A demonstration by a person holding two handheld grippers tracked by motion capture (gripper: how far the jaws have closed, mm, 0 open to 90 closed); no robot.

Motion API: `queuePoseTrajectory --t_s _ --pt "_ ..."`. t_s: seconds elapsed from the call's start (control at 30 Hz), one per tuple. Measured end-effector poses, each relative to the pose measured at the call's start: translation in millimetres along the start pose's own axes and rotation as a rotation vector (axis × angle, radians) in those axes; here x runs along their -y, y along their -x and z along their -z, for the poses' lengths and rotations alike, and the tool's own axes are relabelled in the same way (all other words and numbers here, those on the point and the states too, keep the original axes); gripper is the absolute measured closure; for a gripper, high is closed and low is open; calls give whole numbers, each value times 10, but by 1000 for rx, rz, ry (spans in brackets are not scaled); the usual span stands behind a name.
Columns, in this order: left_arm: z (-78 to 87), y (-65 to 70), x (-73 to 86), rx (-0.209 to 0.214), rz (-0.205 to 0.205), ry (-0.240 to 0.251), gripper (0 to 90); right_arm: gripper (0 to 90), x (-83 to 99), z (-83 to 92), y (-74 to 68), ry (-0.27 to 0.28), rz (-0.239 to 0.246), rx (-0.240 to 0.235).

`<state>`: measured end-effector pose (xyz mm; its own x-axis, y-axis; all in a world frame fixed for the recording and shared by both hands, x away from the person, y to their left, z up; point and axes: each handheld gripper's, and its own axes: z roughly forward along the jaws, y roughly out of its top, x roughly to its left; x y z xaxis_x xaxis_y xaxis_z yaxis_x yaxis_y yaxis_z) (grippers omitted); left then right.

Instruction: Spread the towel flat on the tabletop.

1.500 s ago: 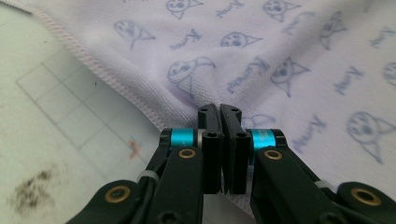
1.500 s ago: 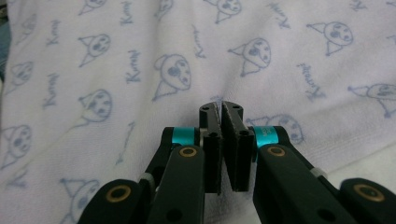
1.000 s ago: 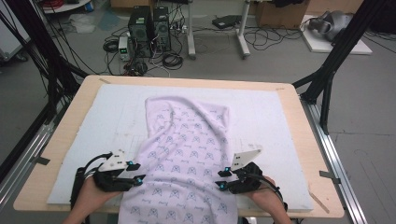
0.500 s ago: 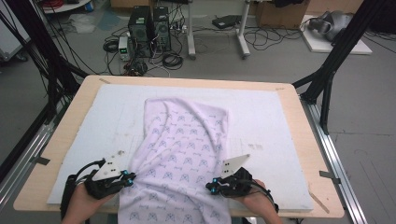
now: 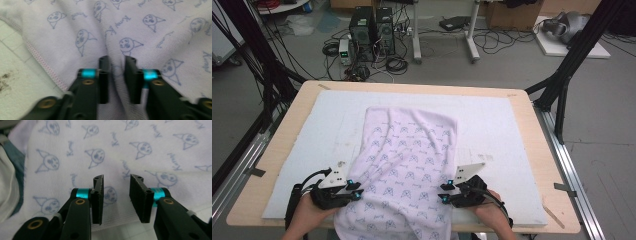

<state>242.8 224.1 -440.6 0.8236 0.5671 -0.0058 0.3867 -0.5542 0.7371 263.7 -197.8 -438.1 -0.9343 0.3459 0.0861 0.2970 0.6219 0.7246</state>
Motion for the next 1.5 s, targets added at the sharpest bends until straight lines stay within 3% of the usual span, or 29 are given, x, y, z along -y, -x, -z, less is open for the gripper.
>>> queuePoseTrajectory --t_s 0.07,0.13,0.2,0.33,0.4,0.5,0.57,0.63,0.77,0.8,0.87,0.93,1.0,1.07,1.1,1.17,1.2,1.23,1.33,1.37,1.43,1.47,1.5 --pt "32 -6 18 -1 -8 -5 842 673 38 64 20 20 -8 19" --pt "72 -2 26 -21 -17 -4 841 691 76 131 35 23 -16 38" --pt "97 -19 23 -25 1 12 820 718 108 197 34 30 -24 56" --pt "31 -17 -4 -33 16 6 587 685 134 182 27 20 -24 38" --pt "-12 -15 7 -27 9 7 664 695 132 106 20 -8 -18 44" --pt "-9 1 -2 -24 -1 8 814 879 143 37 31 15 -3 24" --pt "1 26 -14 -32 -12 5 839 897 127 46 65 5 -25 2" --pt "15 35 -22 -32 -15 12 848 900 98 88 58 -24 -9 9" --pt "154 101 -71 6 -16 57 848 900 51 304 13 -1 3 7" --pt "154 101 -71 6 -16 57 841 893 40 371 13 23 9 8" --pt "189 101 -134 54 -16 65 737 804 18 464 29 78 -25 8" --pt "136 63 -178 55 -18 52 588 703 -12 450 57 67 -7 27" --pt "44 8 -181 36 -6 35 540 635 -34 331 85 41 -6 23" --pt "-49 -34 -134 30 -6 -6 571 629 -22 180 99 8 -6 2" --pt "-83 -43 -101 37 -16 -27 674 646 -5 103 105 -12 -9 -8" --pt "-63 -40 -60 39 -7 0 783 760 42 -4 102 -38 -2 -10" --pt "-43 -32 -50 37 -13 0 819 879 60 5 105 -18 -5 -28" --pt "-43 -32 -50 37 -13 0 834 888 70 9 94 -22 -11 -41" --pt "31 -18 -27 36 -24 -3 851 895 62 32 43 -44 19 -100" --pt "70 -5 -21 53 -23 5 855 895 56 56 1 -44 29 -121" --pt "176 46 -7 81 -25 36 848 885 41 150 -108 -8 48 -155" --pt "230 64 -4 100 -21 53 812 870 38 218 -151 19 44 -174" --pt "273 70 -11 117 -11 69 725 775 38 284 -168 46 34 -188"
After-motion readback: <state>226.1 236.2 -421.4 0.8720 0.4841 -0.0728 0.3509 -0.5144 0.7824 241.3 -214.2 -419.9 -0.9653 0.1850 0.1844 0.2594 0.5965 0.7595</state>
